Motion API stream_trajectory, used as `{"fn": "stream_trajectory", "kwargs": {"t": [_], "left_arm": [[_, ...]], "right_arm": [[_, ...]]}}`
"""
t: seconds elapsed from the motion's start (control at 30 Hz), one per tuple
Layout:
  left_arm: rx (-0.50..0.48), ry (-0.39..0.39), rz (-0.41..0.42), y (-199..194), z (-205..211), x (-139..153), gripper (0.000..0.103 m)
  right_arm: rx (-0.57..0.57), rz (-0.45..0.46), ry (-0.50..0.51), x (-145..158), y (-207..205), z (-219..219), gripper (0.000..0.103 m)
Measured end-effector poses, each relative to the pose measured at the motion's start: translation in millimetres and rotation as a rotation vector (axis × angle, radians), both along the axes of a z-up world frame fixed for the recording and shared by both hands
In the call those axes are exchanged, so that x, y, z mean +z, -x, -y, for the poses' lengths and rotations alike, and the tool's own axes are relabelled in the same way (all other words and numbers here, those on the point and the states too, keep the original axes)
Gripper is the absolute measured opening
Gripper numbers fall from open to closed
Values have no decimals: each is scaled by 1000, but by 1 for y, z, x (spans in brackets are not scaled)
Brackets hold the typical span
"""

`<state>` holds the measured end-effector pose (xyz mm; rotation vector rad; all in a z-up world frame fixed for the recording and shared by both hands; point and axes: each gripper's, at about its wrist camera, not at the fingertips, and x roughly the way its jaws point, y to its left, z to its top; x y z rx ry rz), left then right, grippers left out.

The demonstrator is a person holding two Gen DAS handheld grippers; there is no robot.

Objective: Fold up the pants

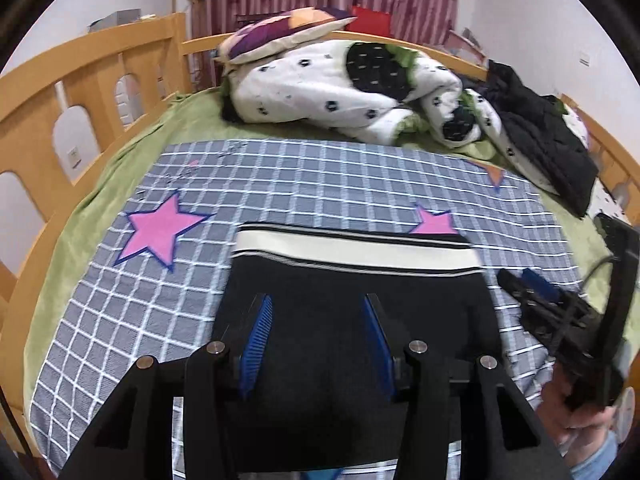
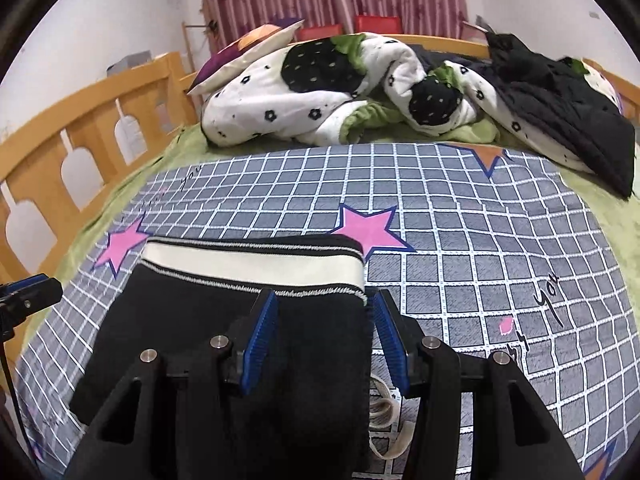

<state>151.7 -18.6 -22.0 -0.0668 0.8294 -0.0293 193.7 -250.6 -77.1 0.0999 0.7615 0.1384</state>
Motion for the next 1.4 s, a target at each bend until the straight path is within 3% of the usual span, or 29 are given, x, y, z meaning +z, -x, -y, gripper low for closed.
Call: {"fn": "stream_trajectory", "kwargs": {"t": [0.17, 0.33, 0.43, 0.6, 0.77, 0.9, 1.03, 1.2, 1.4], "left_arm": [[-47, 35, 29, -1, 22, 3, 44], [-41, 58, 29, -14, 17, -22, 44], [-47, 102, -21, -24, 3, -43, 44], [-71, 92, -5, -19, -33, -63, 44], [-83, 147, 25, -12, -71, -65, 44], [-76, 113, -10, -1, -90, -87, 44], [-90, 105, -61, 9, -104, -105, 44], [-109, 93, -94, 20, -108, -113, 44], [-128, 58, -104, 37, -98, -107, 44]], "right_arm": [[-46, -17, -15, -3, -5, 12, 50], [-56, -43, -4, -14, -2, 25, 50], [-29, -57, 21, -21, 4, 29, 50], [29, -45, 109, -31, 13, 26, 50], [72, -56, 56, -34, 15, 19, 50], [92, -11, -2, -31, 19, 8, 50], [75, -113, 44, -52, 9, -10, 49], [10, -138, 23, -58, 25, -9, 50], [-14, -159, 95, -52, 52, -13, 50]]}}
